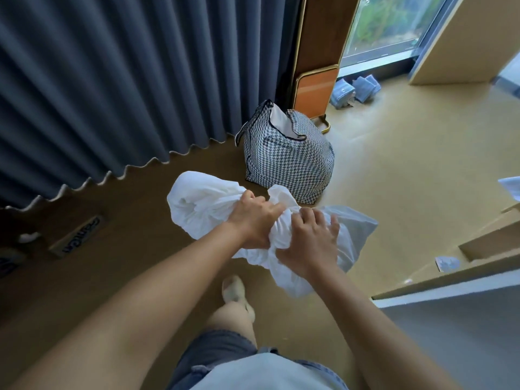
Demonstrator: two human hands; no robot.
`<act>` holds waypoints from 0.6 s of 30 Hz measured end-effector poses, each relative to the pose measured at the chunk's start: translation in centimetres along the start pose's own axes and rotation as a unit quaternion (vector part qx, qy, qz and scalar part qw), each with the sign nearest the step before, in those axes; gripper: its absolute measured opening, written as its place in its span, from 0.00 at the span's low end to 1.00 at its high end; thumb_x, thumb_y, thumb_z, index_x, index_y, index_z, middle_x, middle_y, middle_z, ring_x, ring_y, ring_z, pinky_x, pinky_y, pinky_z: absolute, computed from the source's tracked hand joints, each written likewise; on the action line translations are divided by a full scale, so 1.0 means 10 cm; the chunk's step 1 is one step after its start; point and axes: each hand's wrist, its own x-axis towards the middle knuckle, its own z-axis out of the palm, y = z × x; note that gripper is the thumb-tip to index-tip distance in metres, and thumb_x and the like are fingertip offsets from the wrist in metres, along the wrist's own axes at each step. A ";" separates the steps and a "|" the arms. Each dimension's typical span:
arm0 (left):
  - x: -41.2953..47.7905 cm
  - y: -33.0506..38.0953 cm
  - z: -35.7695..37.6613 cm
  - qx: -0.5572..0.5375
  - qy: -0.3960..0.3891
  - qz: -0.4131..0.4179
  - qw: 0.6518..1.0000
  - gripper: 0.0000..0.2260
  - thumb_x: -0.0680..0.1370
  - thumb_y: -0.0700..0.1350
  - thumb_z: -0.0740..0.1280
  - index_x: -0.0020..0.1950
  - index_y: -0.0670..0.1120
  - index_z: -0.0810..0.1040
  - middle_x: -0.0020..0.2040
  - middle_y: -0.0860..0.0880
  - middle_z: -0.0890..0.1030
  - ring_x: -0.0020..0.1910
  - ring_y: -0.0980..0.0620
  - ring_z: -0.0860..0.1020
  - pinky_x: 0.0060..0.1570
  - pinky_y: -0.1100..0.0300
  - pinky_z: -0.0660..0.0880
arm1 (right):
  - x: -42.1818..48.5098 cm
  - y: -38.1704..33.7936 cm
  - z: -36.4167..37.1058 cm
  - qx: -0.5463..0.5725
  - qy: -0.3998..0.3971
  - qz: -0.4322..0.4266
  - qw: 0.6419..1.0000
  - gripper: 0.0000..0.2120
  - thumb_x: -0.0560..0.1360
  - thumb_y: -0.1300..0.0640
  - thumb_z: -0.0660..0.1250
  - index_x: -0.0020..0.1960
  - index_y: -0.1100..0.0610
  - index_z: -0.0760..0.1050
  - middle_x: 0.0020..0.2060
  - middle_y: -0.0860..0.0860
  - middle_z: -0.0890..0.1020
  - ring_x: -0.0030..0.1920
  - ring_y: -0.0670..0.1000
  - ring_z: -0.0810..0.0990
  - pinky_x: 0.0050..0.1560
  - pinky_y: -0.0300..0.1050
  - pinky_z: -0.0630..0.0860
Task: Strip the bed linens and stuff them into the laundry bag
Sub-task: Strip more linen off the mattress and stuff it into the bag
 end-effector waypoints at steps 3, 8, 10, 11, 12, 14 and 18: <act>0.68 -0.27 0.03 -0.004 0.012 0.017 1.000 0.27 0.70 0.57 0.69 0.66 0.50 0.68 0.56 0.51 0.79 0.54 0.48 0.76 0.52 0.55 0.63 | 0.67 0.20 -0.06 -0.006 -0.009 0.014 1.000 0.35 0.68 0.43 0.68 0.70 0.53 0.63 0.68 0.50 0.65 0.71 0.54 0.59 0.73 0.61 0.46; 1.95 -0.81 0.07 -0.012 0.007 0.042 0.999 0.27 0.70 0.57 0.69 0.65 0.50 0.68 0.55 0.51 0.80 0.54 0.48 0.77 0.50 0.55 0.62 | 1.93 0.52 -0.14 -0.014 -0.023 0.043 0.999 0.34 0.68 0.42 0.69 0.68 0.54 0.64 0.66 0.51 0.66 0.70 0.54 0.60 0.73 0.62 0.47; 2.42 -1.01 0.03 -0.023 -0.016 0.050 0.998 0.29 0.68 0.57 0.70 0.65 0.50 0.67 0.54 0.51 0.80 0.54 0.47 0.77 0.51 0.54 0.63 | 2.40 0.64 -0.22 -0.020 -0.045 0.051 0.997 0.34 0.67 0.42 0.70 0.67 0.55 0.65 0.65 0.51 0.66 0.69 0.54 0.60 0.72 0.62 0.47; 2.62 -1.10 0.02 -0.028 -0.025 0.053 0.998 0.30 0.68 0.58 0.71 0.65 0.50 0.66 0.54 0.50 0.80 0.54 0.47 0.77 0.53 0.54 0.64 | 2.61 0.70 -0.26 -0.021 -0.051 0.047 0.997 0.33 0.66 0.42 0.70 0.66 0.55 0.66 0.65 0.51 0.67 0.69 0.54 0.60 0.72 0.62 0.47; 2.82 -1.19 0.00 -0.028 -0.033 0.057 0.997 0.31 0.68 0.58 0.71 0.66 0.50 0.65 0.53 0.50 0.80 0.54 0.46 0.77 0.55 0.53 0.64 | 2.83 0.76 -0.30 -0.020 -0.052 0.042 0.998 0.33 0.66 0.42 0.70 0.65 0.55 0.66 0.64 0.51 0.67 0.69 0.54 0.60 0.72 0.62 0.47; 3.19 -1.38 -0.03 -0.023 -0.049 0.055 0.997 0.32 0.68 0.59 0.71 0.68 0.50 0.64 0.52 0.49 0.80 0.53 0.45 0.77 0.55 0.53 0.65 | 3.26 0.88 -0.36 -0.023 -0.058 0.027 0.998 0.34 0.65 0.41 0.71 0.66 0.54 0.66 0.64 0.51 0.67 0.69 0.54 0.60 0.72 0.62 0.47; 3.75 -1.69 0.01 -0.041 -0.085 0.017 0.995 0.31 0.69 0.58 0.70 0.67 0.50 0.64 0.52 0.48 0.81 0.53 0.44 0.78 0.50 0.54 0.67 | 4.06 1.08 -0.39 -0.039 -0.091 -0.033 0.995 0.37 0.64 0.39 0.71 0.67 0.54 0.65 0.67 0.51 0.65 0.71 0.54 0.59 0.72 0.62 0.45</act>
